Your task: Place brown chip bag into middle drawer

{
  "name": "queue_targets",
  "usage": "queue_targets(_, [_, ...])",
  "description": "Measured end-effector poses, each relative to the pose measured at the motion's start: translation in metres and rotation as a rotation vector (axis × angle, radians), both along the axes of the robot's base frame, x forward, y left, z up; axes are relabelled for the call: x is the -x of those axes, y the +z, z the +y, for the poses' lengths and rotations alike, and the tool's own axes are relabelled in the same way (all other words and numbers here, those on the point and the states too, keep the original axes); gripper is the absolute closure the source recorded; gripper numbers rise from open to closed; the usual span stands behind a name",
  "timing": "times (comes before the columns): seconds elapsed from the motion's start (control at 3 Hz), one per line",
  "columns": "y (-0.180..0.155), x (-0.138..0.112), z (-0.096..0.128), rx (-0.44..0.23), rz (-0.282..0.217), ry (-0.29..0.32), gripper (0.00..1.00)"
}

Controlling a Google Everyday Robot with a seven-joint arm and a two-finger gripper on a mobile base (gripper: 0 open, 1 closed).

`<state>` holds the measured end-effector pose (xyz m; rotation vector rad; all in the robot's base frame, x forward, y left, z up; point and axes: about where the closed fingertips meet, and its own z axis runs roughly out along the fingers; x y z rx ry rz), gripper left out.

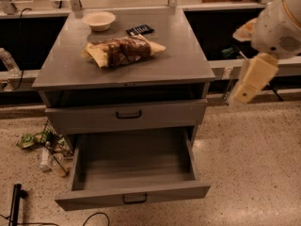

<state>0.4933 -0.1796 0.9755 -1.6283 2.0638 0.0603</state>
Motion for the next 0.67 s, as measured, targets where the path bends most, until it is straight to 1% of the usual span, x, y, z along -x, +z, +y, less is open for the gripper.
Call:
queue_targets(0.33, [0.002,-0.046,0.039,-0.150,-0.086,0.032,0.00])
queue_targets(0.67, [0.002,-0.090,0.081,-0.242,-0.179,0.054,0.00])
